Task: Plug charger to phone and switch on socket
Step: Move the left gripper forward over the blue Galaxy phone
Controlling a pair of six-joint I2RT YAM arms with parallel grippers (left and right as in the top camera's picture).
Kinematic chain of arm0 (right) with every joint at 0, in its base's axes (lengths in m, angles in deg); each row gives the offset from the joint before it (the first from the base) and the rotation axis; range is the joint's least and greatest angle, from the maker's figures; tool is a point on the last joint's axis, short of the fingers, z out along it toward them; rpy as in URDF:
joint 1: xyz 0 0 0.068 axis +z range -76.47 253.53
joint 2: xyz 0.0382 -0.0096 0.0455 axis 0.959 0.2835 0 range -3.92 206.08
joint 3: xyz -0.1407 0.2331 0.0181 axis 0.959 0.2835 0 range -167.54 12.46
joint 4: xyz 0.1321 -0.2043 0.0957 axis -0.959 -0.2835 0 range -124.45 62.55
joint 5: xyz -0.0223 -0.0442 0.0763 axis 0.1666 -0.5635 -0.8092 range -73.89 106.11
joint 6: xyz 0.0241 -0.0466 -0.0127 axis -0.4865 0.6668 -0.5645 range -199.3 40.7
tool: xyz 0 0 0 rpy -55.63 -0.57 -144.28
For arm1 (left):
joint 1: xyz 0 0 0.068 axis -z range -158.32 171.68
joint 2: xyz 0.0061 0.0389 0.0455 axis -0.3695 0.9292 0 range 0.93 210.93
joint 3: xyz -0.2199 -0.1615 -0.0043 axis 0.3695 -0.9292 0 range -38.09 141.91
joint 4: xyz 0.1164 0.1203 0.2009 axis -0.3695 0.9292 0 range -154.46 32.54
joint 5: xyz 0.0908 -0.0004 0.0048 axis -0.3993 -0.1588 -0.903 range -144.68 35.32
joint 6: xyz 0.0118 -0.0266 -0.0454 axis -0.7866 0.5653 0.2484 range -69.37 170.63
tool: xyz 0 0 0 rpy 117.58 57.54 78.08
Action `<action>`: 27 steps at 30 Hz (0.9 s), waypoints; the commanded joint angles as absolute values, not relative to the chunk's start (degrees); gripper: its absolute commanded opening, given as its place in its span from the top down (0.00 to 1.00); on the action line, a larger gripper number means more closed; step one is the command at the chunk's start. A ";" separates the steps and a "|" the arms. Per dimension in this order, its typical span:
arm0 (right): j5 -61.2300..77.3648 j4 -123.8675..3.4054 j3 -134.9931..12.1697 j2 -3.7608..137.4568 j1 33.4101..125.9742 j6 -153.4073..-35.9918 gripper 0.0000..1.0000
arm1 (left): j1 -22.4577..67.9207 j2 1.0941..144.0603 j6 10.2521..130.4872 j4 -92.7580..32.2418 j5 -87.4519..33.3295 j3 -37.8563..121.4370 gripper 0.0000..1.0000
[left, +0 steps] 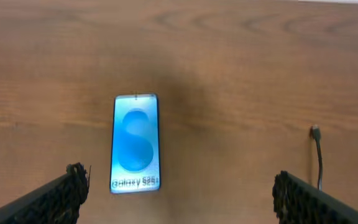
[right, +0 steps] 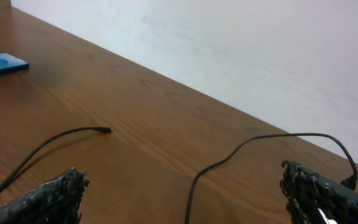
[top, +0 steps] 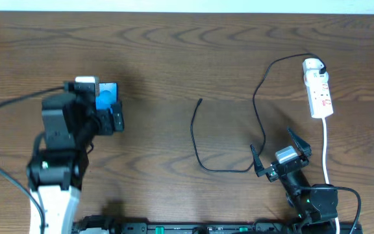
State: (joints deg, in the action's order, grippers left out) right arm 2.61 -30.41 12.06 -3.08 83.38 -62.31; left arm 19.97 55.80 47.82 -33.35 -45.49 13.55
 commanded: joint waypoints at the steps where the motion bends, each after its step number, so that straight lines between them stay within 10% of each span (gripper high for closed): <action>1: 2.26 -30.63 12.15 -3.54 82.98 -62.99 0.01 | 19.99 62.12 48.13 -28.15 -44.59 21.99 0.04; 15: 2.26 -30.63 12.15 -3.54 82.98 -62.99 0.01 | 19.99 85.70 43.34 -4.87 -44.70 43.54 0.03; 27: 2.26 -30.63 12.15 -3.54 82.98 -62.99 0.01 | 19.75 92.48 47.52 -10.12 -44.20 43.45 0.03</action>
